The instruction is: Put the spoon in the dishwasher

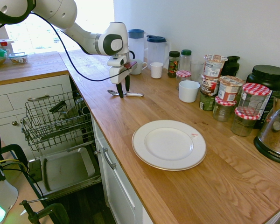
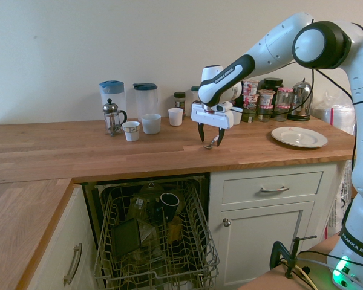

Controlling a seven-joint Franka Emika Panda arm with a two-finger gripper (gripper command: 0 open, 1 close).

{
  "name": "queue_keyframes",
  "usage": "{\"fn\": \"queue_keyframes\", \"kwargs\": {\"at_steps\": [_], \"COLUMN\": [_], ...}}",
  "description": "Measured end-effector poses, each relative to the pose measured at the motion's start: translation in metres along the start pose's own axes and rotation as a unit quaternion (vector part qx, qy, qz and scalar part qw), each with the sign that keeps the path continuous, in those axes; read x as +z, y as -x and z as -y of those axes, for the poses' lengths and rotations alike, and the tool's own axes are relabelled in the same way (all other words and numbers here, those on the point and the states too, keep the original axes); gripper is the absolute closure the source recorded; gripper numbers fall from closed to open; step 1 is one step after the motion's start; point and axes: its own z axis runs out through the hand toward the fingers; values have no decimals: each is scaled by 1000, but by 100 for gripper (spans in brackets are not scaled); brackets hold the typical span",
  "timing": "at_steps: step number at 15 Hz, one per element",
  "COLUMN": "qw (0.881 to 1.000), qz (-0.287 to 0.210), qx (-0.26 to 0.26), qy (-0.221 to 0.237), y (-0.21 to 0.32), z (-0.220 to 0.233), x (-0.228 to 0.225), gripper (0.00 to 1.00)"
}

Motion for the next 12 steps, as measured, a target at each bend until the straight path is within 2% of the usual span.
{"fn": "queue_keyframes", "kwargs": {"at_steps": [12], "qw": [1000], "qz": [17], "qx": [-14], "qy": [16], "y": [6], "z": [4], "x": [1], "gripper": [100]}}
